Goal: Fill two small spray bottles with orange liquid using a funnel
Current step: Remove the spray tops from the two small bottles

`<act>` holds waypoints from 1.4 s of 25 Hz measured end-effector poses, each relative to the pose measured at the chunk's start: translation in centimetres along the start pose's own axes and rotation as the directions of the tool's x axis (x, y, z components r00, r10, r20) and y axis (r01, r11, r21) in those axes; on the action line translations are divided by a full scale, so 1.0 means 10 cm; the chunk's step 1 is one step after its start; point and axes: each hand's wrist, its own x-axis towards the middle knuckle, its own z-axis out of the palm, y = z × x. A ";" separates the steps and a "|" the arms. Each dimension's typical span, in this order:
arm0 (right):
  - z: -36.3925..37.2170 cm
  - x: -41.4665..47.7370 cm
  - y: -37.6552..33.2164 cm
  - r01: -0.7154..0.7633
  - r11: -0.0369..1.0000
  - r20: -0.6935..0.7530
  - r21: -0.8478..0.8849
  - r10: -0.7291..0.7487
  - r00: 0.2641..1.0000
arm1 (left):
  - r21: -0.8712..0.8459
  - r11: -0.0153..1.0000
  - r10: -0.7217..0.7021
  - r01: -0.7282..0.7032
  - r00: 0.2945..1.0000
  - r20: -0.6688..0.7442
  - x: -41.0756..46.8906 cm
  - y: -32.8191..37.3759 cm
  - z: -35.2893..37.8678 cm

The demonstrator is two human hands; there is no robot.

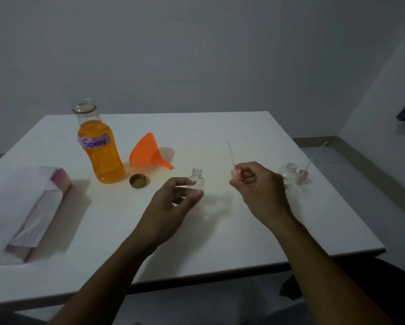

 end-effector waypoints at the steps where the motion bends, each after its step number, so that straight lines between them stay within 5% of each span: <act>1: 0.04 0.00 0.02 -0.017 1.000 0.003 -0.004 0.017 1.000 | 0.013 1.000 0.010 -0.010 1.000 -0.003 0.01 0.01 0.08; 16: 0.16 0.04 0.30 -0.029 0.992 -0.073 -0.124 0.020 0.997 | 0.208 0.973 0.111 -0.100 0.993 -0.042 0.13 -0.17 0.62; 35: 0.18 0.07 0.33 -0.089 0.995 -0.051 -0.053 0.086 0.995 | 0.290 0.945 0.150 -0.149 0.989 0.020 0.09 -0.14 0.58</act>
